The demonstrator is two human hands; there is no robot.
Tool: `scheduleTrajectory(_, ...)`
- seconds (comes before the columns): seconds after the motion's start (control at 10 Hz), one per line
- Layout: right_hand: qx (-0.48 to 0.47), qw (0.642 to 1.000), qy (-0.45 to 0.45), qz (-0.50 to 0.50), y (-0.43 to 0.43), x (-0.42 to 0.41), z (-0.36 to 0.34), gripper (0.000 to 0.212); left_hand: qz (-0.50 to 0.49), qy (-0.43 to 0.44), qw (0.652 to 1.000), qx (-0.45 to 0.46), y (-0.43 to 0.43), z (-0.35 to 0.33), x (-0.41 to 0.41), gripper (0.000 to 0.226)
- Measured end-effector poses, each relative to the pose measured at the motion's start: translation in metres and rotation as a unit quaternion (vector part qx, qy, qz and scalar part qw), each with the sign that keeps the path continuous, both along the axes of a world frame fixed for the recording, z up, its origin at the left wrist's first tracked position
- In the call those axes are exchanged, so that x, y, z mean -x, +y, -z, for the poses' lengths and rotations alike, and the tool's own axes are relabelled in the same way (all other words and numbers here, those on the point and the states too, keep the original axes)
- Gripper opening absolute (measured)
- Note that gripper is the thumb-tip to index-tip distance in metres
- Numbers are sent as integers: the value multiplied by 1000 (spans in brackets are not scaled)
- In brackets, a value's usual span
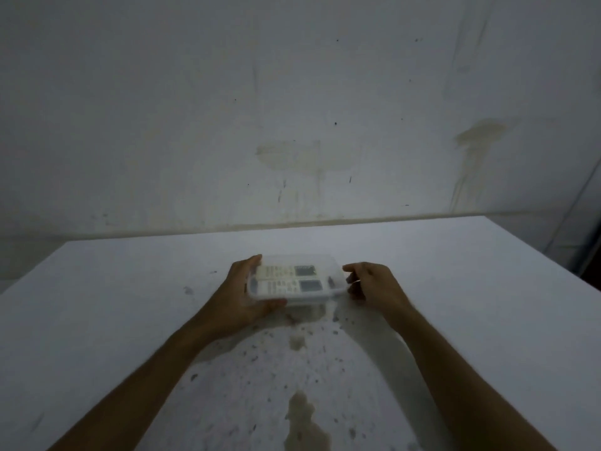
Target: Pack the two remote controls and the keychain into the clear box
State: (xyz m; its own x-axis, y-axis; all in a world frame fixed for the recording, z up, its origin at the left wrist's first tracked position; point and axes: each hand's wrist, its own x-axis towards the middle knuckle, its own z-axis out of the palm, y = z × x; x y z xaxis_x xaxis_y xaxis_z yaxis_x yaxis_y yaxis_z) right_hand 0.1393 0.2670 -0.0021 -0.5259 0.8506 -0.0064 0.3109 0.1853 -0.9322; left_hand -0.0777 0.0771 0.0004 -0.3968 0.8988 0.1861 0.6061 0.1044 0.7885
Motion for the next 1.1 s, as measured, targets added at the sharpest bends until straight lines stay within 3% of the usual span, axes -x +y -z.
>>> scheduleTrajectory(0.1,-192,970,-140,-42,2,22,15,39,-32,5,999,-17,9,-9,26,72)
scheduleTrajectory(0.2,-266,922,-253,-123,-17,65,21,84,-89,11,996,18,13,-9,71,112)
scheduleTrajectory(0.3,-267,904,-301,-148,-39,112,27,116,-116,-1,993,30,8,-18,113,117)
scheduleTrajectory(0.4,-256,899,-331,-130,-54,158,25,134,-140,-23,989,39,-4,-19,162,118)
scheduleTrajectory(0.5,-263,896,-341,-109,-60,190,25,140,-143,-29,987,73,-14,-16,203,112)
scheduleTrajectory(0.6,-277,893,-343,-95,-61,199,30,139,-131,-15,986,99,-17,-18,230,139)
scheduleTrajectory(0.7,-286,893,-339,-83,-61,199,31,139,-122,-10,986,113,-17,-15,251,146)
scheduleTrajectory(0.9,-281,892,-344,-81,-61,198,27,139,-168,-37,984,47,-12,15,252,115)
scheduleTrajectory(1.1,-283,888,-349,-97,-61,197,24,132,-268,42,961,47,-14,27,224,115)
